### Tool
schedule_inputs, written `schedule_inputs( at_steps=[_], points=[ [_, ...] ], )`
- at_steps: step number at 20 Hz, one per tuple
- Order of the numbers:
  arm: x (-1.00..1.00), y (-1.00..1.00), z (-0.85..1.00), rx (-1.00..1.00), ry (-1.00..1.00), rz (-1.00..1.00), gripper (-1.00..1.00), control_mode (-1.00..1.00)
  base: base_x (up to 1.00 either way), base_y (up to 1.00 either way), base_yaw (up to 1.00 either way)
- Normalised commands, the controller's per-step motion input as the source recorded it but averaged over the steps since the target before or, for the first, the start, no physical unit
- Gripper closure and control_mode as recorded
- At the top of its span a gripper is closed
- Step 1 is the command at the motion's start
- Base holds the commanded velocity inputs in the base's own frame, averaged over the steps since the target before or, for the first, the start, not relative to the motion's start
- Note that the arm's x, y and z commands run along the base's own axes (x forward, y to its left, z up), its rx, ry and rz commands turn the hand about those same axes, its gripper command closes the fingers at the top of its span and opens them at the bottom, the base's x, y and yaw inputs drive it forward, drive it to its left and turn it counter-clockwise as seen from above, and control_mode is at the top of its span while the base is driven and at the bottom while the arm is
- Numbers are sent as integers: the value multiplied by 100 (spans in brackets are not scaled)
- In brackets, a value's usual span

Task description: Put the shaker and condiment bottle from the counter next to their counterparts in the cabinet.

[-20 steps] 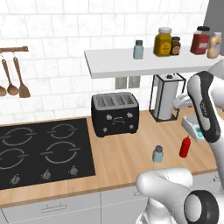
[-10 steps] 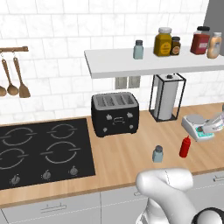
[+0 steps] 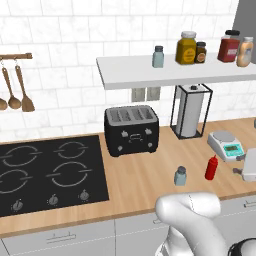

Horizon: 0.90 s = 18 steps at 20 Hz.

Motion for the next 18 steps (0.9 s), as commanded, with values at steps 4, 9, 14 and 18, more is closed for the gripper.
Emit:
schedule_inputs(
  at_steps=[4, 9, 14, 18],
  points=[
    [3, -12, -33, 0, -5, 15, -100, -100, 0, 0, 0],
    [26, -3, -20, 0, -3, 1, -100, -100, 0, 0, 0],
    [33, 0, -53, 0, 1, 0, -100, -100, 0, 0, 0],
    [23, 0, -47, 0, 0, 0, -100, -100, 0, 0, 0]
  ],
)
